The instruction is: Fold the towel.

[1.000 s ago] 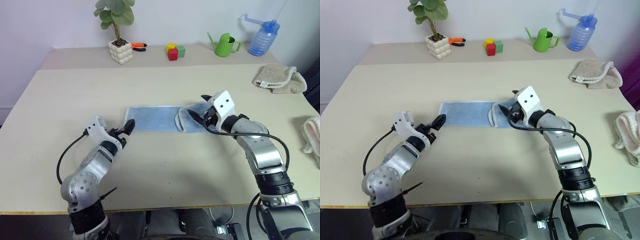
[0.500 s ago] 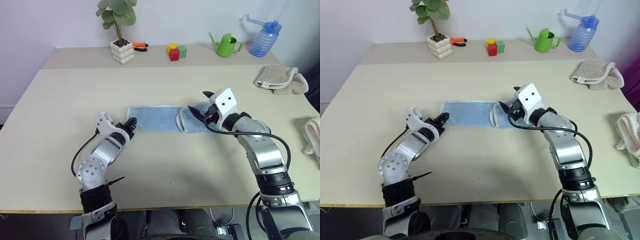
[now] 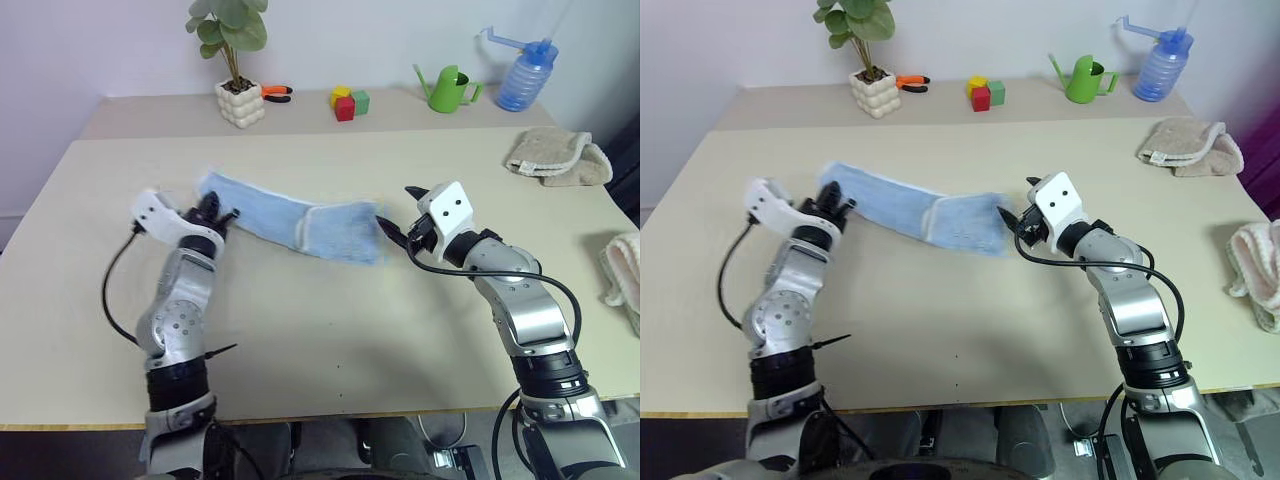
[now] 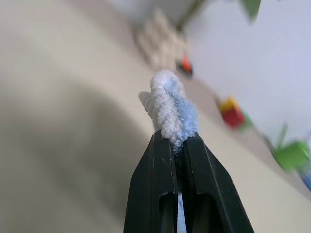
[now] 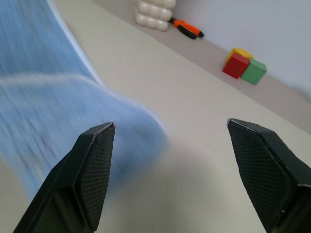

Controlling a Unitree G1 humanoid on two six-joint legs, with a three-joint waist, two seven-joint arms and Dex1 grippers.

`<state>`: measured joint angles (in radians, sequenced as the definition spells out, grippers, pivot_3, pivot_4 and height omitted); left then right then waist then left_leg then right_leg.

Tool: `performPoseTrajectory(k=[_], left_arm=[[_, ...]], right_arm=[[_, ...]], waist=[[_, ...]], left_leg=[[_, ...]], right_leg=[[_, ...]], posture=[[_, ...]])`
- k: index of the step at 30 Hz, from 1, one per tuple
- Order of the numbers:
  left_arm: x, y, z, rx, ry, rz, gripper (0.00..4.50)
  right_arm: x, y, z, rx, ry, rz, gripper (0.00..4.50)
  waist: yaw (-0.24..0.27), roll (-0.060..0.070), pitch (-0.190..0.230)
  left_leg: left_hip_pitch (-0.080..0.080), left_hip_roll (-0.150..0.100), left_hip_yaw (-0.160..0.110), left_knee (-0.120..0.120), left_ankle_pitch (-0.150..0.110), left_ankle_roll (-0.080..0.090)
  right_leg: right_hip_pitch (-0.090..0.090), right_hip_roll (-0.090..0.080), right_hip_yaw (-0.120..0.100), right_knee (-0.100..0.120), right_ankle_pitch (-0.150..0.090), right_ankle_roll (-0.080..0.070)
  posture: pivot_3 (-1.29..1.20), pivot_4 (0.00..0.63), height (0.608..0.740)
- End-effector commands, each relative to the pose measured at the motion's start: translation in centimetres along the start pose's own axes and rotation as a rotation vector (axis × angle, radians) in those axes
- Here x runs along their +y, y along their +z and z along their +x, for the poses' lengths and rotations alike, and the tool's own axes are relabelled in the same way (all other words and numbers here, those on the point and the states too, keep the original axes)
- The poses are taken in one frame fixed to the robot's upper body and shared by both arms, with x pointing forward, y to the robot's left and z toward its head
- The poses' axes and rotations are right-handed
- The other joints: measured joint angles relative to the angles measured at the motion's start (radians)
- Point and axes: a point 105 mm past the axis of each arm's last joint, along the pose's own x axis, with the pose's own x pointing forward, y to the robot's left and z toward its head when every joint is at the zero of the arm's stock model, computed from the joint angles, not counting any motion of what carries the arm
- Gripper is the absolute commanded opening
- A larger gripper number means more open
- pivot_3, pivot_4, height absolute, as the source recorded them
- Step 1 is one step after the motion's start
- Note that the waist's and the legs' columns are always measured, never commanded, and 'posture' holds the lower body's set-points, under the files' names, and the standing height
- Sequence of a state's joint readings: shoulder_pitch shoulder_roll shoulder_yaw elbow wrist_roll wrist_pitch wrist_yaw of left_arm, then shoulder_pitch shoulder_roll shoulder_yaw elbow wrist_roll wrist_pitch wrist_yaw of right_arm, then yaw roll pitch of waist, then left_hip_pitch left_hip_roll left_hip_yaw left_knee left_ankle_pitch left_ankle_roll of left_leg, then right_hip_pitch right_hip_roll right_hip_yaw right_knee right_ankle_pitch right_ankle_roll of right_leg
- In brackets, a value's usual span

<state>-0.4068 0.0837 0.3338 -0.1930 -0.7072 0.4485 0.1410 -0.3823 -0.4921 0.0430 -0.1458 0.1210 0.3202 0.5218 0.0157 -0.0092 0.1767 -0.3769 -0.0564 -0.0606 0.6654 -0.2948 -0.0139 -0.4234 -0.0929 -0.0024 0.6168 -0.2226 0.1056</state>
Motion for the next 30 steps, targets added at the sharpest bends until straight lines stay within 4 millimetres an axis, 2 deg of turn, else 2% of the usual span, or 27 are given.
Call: performPoseTrajectory(k=[1, 3, 4, 10, 15, 20, 23, 28, 30], left_arm=[[-5.0, 0.1, -0.1, 0.008, -0.252, 0.089, 0.04], [-8.7, -2.3, -1.1, 0.117, -0.452, 0.199, 0.04], [-9.8, -3.7, -1.7, 0.176, -0.516, 0.232, 0.04], [-12.0, -10.1, -3.8, 0.432, -0.709, 0.475, 0.04], [-12.8, -12.7, -4.6, 0.54, -0.773, 0.54, 0.04], [-12.8, -13.4, -5.1, 0.59, -0.787, 0.531, 0.04], [-12.8, -12.8, -5.0, 0.577, -0.779, 0.491, 0.94], [-13.2, -10.1, -5.1, 0.493, -0.796, 0.379, 3.37], [-12.2, -8.4, -5.0, 0.437, -0.758, 0.345, 3.37]], right_arm=[[-0.4, 0.9, -0.2, -0.031, -0.017, -0.029, 3.78], [-0.4, 0.7, -0.2, -0.026, -0.017, -0.028, 3.78], [-0.4, 0.7, -0.2, -0.025, -0.018, -0.027, 3.78], [-0.5, 0.5, -0.2, -0.018, -0.03, -0.026, 3.78], [-0.5, 0.5, -0.3, -0.016, -0.038, -0.027, 3.78], [-0.6, 0.4, -0.4, -0.014, -0.046, -0.027, 3.78], [-0.6, 0.4, -0.4, -0.013, -0.048, -0.026, 3.78], [-0.5, 0.3, -0.4, -0.01, -0.045, -0.025, 3.78], [-0.5, 0.2, -0.4, -0.006, -0.042, -0.023, 3.78]], waist=[[0.0, 0.0, 0.0], [-0.001, 0.0, 0.0], [-0.001, 0.0, 0.0], [-0.015, 0.0, 0.0], [-0.012, 0.0, 0.0], [-0.009, 0.0, 0.0], [-0.008, 0.0, 0.0], [-0.008, 0.0, 0.0], [-0.009, 0.0, 0.0]], left_leg=[[0.0, -0.001, 0.0, 0.0, 0.0, 0.0], [-0.001, -0.001, 0.0, 0.0, 0.0, 0.0], [-0.001, -0.001, 0.0, 0.0, 0.0, 0.0], [0.001, 0.0, 0.001, -0.001, -0.002, 0.004], [0.001, 0.001, 0.0, -0.001, -0.003, 0.005], [0.0, 0.001, 0.0, -0.001, -0.003, 0.005], [0.0, 0.001, 0.0, -0.001, -0.003, 0.005], [0.0, 0.001, 0.0, -0.001, -0.003, 0.005], [0.0, 0.001, 0.0, -0.001, -0.003, 0.004]], right_leg=[[0.0, -0.001, 0.0, 0.0, 0.0, 0.0], [0.0, -0.001, 0.0, -0.001, 0.0, 0.001], [0.0, -0.001, 0.0, -0.001, 0.001, 0.001], [0.0, 0.0, 0.0, 0.0, 0.001, 0.001], [-0.001, 0.001, 0.0, 0.001, 0.001, 0.001], [-0.001, 0.001, 0.0, 0.001, 0.001, 0.001], [-0.001, 0.001, 0.0, 0.001, 0.001, 0.001], [-0.001, 0.0, 0.0, 0.001, 0.001, 0.001], [-0.001, 0.0, 0.0, 0.001, 0.001, 0.001]], posture=[[0.0, 0.15, 0.731], [0.0, 0.15, 0.731], [0.0, 0.15, 0.731], [0.0, 0.15, 0.731], [0.0, 0.15, 0.731], [0.0, 0.15, 0.731], [0.0, 0.15, 0.731], [0.0, 0.15, 0.731], [0.0, 0.15, 0.731]])
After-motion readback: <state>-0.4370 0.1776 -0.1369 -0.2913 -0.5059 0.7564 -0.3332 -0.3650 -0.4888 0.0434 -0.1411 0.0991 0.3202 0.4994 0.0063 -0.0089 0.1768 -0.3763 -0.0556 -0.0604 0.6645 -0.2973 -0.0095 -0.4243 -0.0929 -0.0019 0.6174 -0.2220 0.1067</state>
